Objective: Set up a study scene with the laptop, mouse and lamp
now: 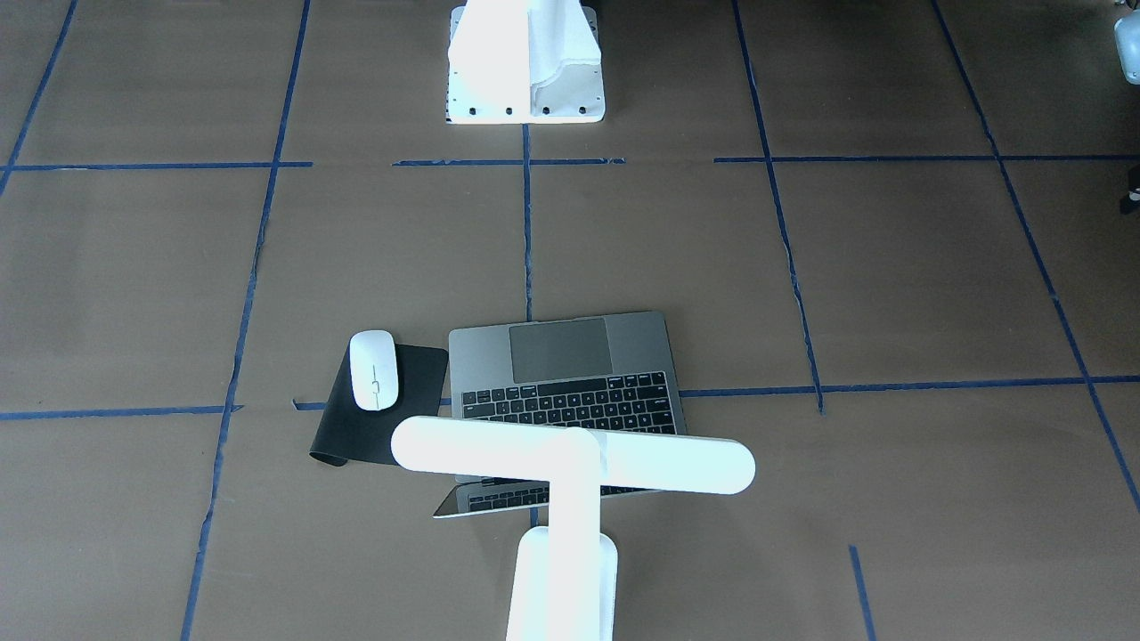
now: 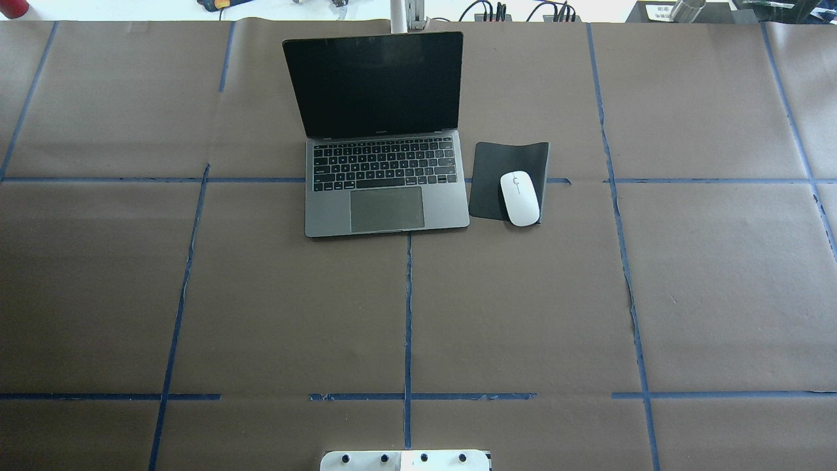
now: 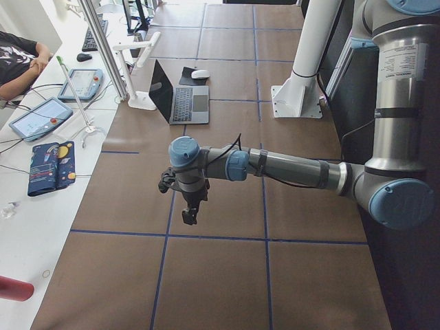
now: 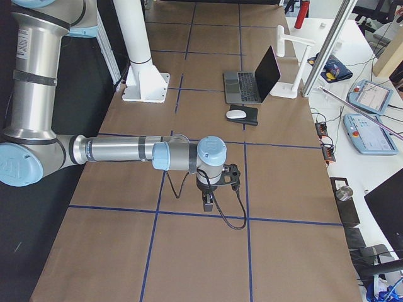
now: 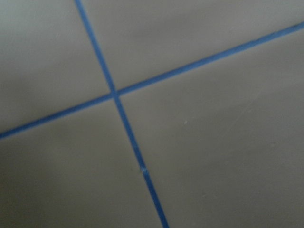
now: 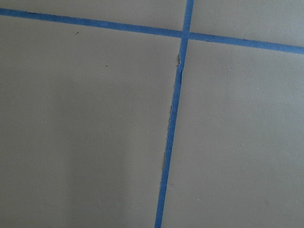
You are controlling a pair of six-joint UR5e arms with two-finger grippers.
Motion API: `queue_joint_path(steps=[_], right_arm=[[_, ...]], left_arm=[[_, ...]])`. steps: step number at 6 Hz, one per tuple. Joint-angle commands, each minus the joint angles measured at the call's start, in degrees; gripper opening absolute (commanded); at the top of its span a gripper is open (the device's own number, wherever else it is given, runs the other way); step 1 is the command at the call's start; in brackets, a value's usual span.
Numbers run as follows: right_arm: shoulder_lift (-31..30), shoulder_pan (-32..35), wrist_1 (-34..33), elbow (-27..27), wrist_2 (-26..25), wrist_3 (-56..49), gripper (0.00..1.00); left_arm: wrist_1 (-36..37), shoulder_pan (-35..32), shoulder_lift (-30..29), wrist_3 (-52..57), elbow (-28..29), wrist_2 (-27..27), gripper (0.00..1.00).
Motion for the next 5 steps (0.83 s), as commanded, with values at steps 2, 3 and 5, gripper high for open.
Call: queue_joint_path(steps=[2,3,5], right_arm=[[-0.41,-0.03,0.16,-0.13,0.10,-0.08,1.00],[-0.50,-0.03,0.16,-0.04,0.10,-0.08,1.00],[-0.76,-0.03,0.16,-0.13,0.10,0.01,1.00]], left_arm=[[-0.32,-0.54,4.47,0.28,2.39,0.29,1.00],[0.02,-0.45,4.13,-0.50,3.44,0.29,1.00],[-0.06,-0.45,4.21,-0.34,2.40,0.64,1.00]])
